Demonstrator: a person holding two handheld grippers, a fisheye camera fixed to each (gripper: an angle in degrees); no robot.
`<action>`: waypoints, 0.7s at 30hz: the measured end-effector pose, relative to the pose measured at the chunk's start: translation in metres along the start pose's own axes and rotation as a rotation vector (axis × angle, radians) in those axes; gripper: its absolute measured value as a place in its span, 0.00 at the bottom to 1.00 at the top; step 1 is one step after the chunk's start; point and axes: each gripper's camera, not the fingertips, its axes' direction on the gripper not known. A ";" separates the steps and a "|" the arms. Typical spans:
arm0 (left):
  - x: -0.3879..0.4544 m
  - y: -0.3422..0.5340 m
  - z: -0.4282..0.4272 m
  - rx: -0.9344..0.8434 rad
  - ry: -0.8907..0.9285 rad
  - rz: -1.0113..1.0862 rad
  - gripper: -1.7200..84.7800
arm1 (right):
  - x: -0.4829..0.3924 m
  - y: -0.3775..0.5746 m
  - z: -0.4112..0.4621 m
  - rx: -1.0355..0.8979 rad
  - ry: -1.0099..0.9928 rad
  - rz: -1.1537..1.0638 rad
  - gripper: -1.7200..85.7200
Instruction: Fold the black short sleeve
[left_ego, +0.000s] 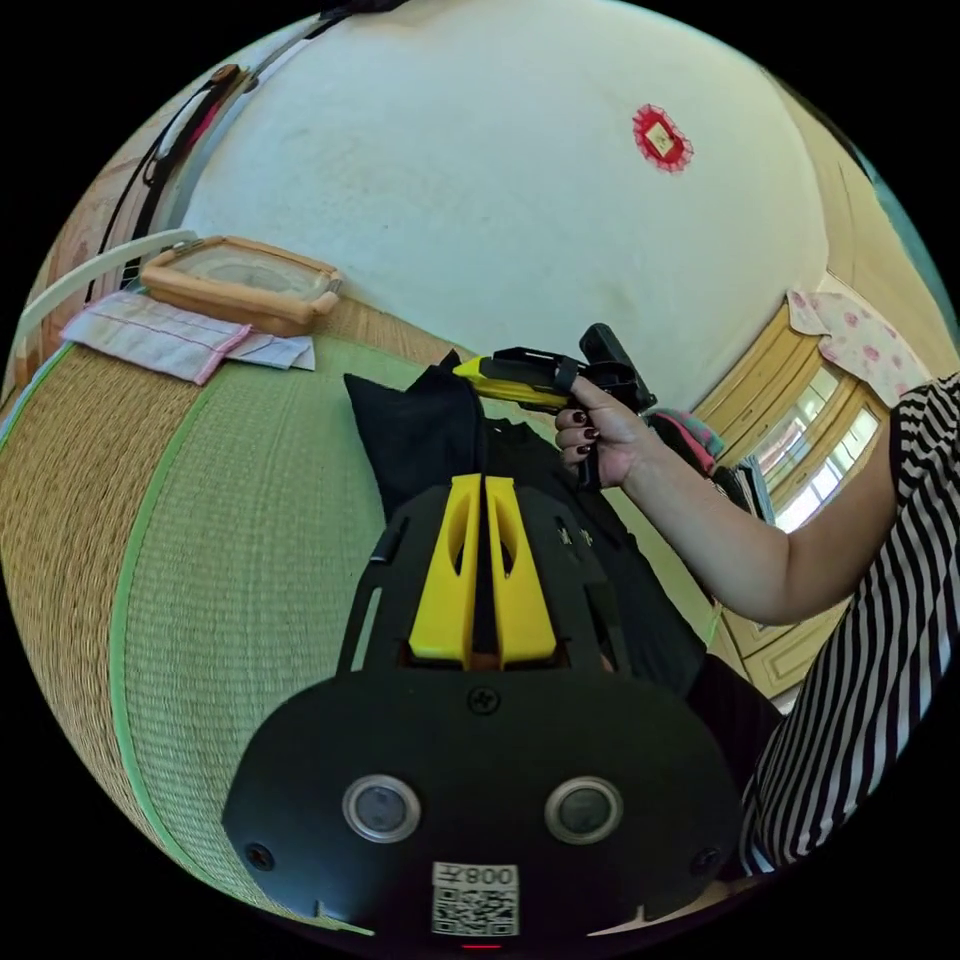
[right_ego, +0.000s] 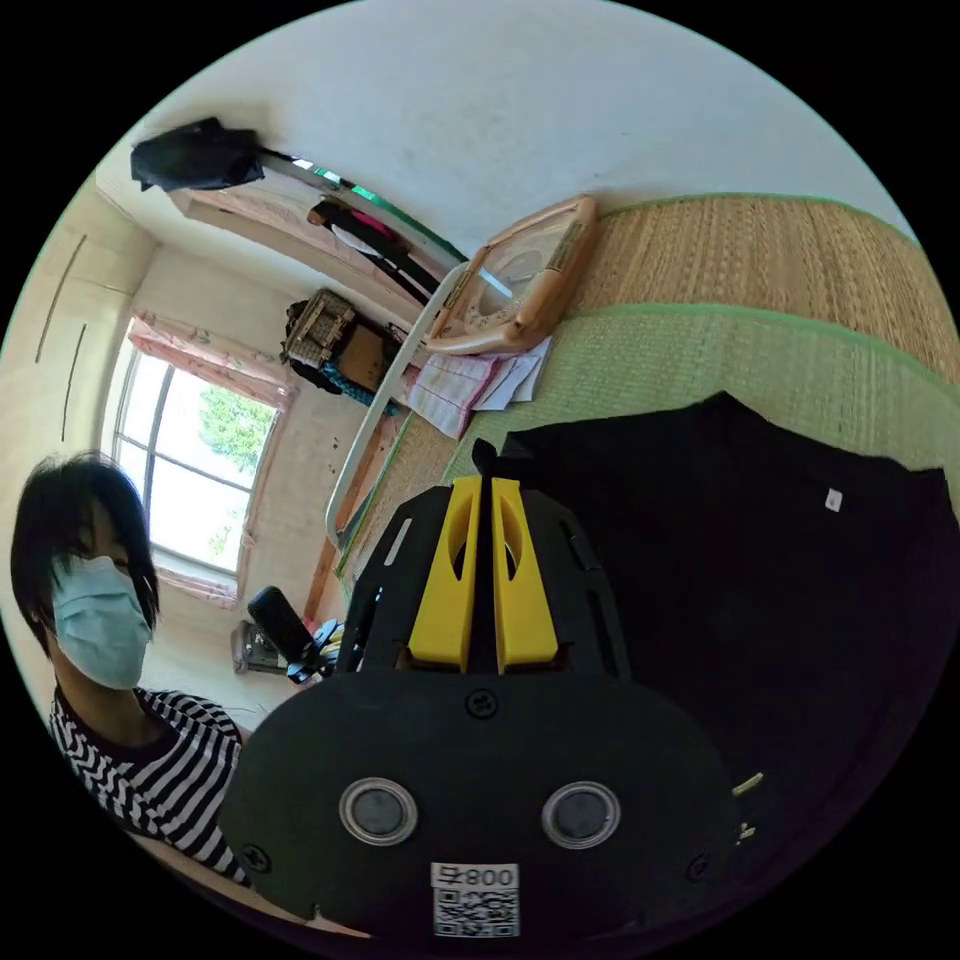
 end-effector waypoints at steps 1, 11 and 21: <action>0.002 -0.005 0.006 -0.024 0.015 0.009 0.03 | 0.009 0.004 -0.001 0.001 -0.005 0.016 0.04; 0.019 -0.046 0.047 -0.209 -0.006 0.056 0.03 | 0.108 0.051 -0.009 0.016 -0.047 0.150 0.04; 0.025 -0.078 0.066 -0.316 0.057 0.052 0.03 | 0.155 0.073 0.001 0.050 -0.070 0.233 0.04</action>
